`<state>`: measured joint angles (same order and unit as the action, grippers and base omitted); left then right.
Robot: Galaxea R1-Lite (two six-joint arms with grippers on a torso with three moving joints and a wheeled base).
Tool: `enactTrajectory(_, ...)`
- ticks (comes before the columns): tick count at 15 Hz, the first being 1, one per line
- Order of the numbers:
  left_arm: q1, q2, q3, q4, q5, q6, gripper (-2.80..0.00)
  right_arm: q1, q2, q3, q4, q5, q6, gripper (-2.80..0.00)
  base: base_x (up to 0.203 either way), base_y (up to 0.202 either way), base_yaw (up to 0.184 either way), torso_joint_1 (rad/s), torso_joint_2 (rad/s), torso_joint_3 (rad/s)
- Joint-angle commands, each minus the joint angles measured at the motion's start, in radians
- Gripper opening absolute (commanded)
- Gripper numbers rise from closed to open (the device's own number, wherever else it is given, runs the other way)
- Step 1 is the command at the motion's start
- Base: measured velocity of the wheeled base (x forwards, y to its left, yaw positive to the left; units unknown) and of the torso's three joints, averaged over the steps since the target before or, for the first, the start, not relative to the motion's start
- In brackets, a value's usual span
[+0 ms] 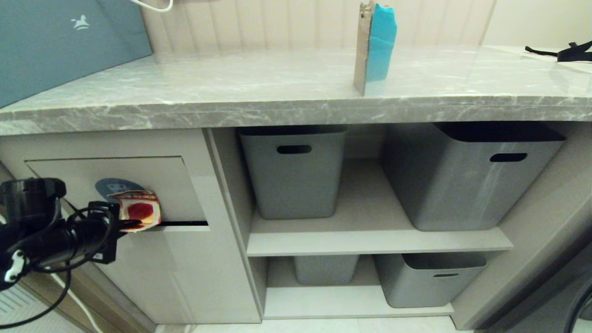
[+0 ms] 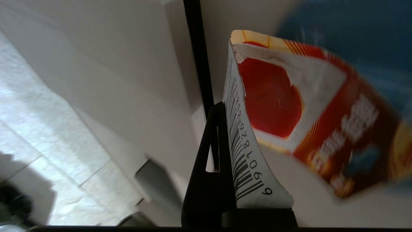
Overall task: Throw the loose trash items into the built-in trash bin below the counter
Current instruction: Put the garbage in the trash can
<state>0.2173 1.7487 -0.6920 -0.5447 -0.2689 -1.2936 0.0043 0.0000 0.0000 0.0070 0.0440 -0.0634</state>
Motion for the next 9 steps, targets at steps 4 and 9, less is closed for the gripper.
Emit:
enactTrajectory(4, 0.001, 0.179, -0.198, -0.002, -0.006, -0.102, -2.80, 0.000, -0.002, 0.000, -0.001, 0.000, 0.000, -2.80, 0.000, 0.000, 0.000, 0.000, 0.00, 0.000)
enactTrajectory(9, -0.054, 0.254, -0.305, 0.004, -0.003, -0.162, -2.80, 0.000, -0.002, 0.000, 0.000, 0.000, 0.000, -2.80, 0.000, 0.000, 0.000, 0.000, 0.00, 0.000)
